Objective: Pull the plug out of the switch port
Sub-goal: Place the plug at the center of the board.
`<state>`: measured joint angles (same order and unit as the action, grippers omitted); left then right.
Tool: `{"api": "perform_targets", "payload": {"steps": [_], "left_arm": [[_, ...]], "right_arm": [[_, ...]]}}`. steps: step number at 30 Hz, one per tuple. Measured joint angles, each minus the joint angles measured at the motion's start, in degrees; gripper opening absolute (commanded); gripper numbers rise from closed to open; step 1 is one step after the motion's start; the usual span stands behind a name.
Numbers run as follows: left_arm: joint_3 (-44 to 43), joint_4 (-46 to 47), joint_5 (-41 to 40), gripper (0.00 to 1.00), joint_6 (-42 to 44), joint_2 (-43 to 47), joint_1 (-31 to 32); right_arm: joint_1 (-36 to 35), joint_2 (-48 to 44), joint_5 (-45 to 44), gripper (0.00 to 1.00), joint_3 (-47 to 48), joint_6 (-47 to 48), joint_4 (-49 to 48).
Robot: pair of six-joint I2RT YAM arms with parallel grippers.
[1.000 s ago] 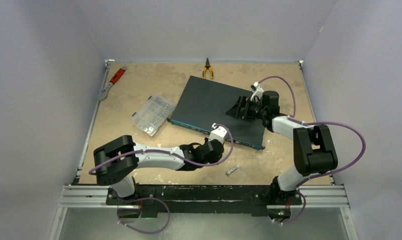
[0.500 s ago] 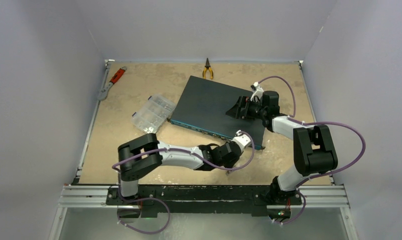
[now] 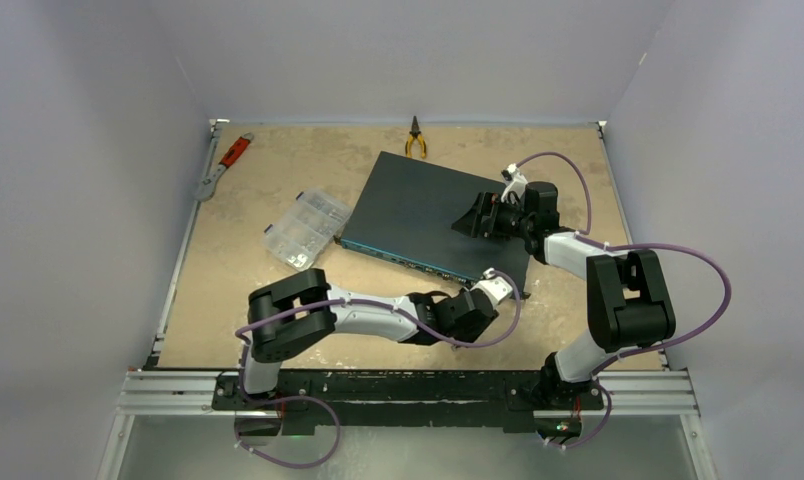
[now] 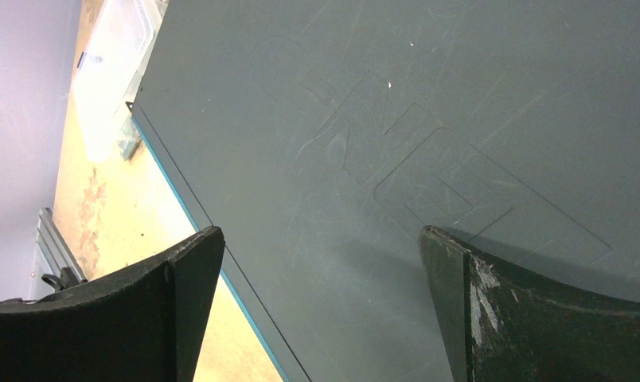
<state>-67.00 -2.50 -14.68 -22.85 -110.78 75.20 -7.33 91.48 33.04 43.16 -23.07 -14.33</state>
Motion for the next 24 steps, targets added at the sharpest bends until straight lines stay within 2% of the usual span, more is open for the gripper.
{"api": "perform_targets", "payload": {"steps": [8, 15, 24], "left_arm": [[-0.2, 0.0, -3.7, 0.53, -0.2, 0.1, 0.0], [-0.4, -0.1, -7.3, 0.54, -2.0, 0.9, -1.0], [-0.4, -0.6, -9.5, 0.54, -5.7, 2.4, -8.5]], "right_arm": [[0.0, 0.0, 0.0, 0.99, 0.0, 0.0, 0.0], [0.0, 0.0, 0.0, 0.99, 0.0, 0.0, 0.0], [0.0, 0.0, 0.0, 0.98, 0.0, 0.0, 0.0]]}}
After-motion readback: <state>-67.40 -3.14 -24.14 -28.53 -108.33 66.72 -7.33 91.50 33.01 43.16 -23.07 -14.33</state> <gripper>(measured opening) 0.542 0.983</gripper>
